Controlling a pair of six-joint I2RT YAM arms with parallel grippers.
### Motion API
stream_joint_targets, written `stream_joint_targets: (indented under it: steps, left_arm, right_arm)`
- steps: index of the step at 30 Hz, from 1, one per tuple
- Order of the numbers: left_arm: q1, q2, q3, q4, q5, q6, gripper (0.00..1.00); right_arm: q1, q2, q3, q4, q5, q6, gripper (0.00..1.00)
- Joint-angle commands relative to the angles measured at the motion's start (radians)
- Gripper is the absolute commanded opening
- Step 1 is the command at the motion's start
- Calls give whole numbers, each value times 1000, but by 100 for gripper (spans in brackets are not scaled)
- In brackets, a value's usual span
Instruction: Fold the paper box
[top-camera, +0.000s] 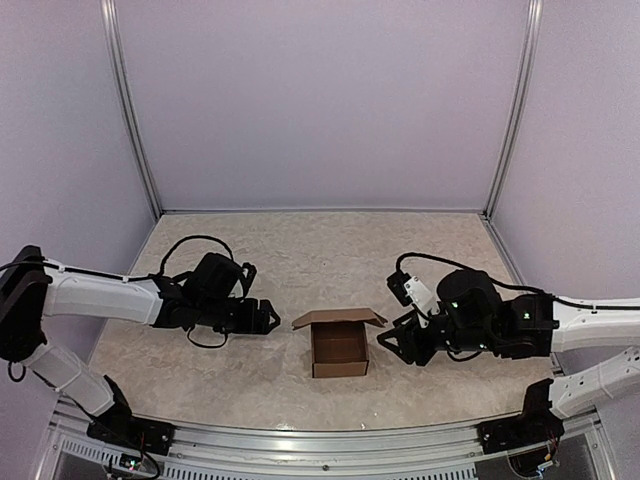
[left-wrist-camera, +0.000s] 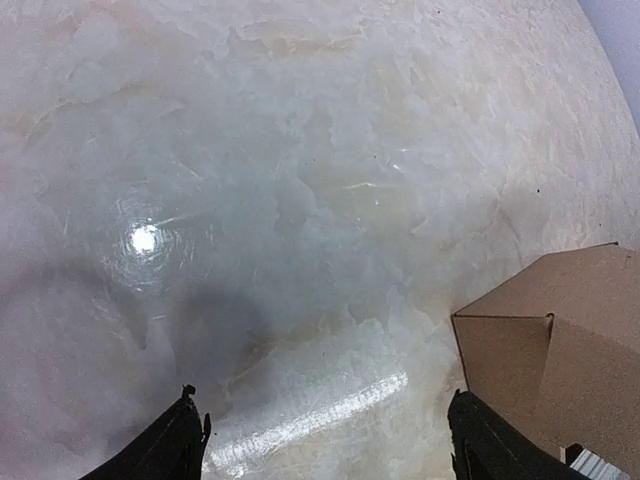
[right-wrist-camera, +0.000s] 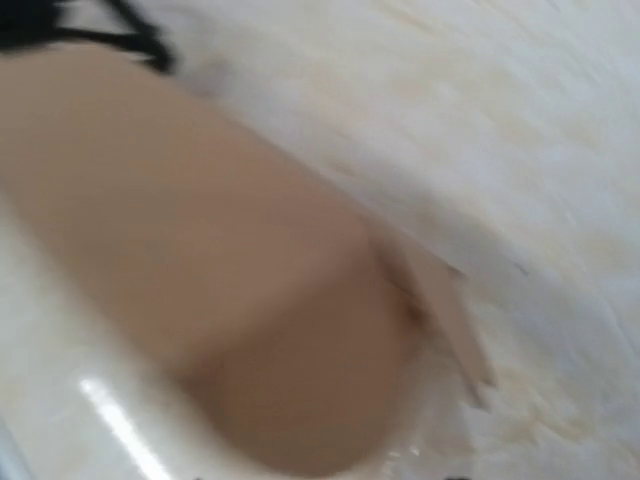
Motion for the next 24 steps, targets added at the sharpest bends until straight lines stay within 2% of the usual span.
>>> stream_joint_targets:
  steps: [1, 9, 13, 20, 22, 24]
  left_arm:
    - [4, -89, -9, -123, -57, 58, 82]
    - [-15, -215, -9, -173, -57, 119, 81]
    - [-39, -248, -14, -201, -67, 143, 76]
    - [-175, -315, -8, -211, -214, 248, 72]
    - [-203, -314, -6, -195, -218, 279, 69]
    - [-228, -315, -9, -171, -217, 307, 62]
  right_arm:
    - [49, -64, 93, -140, -66, -160, 52]
    - [86, 4, 299, -267, 4, -386, 62]
    - [89, 77, 378, -322, 20, -487, 64]
    - [98, 164, 454, -389, 41, -628, 65]
    - [98, 177, 463, -397, 69, -647, 65]
    - [99, 180, 475, -410, 87, -651, 65]
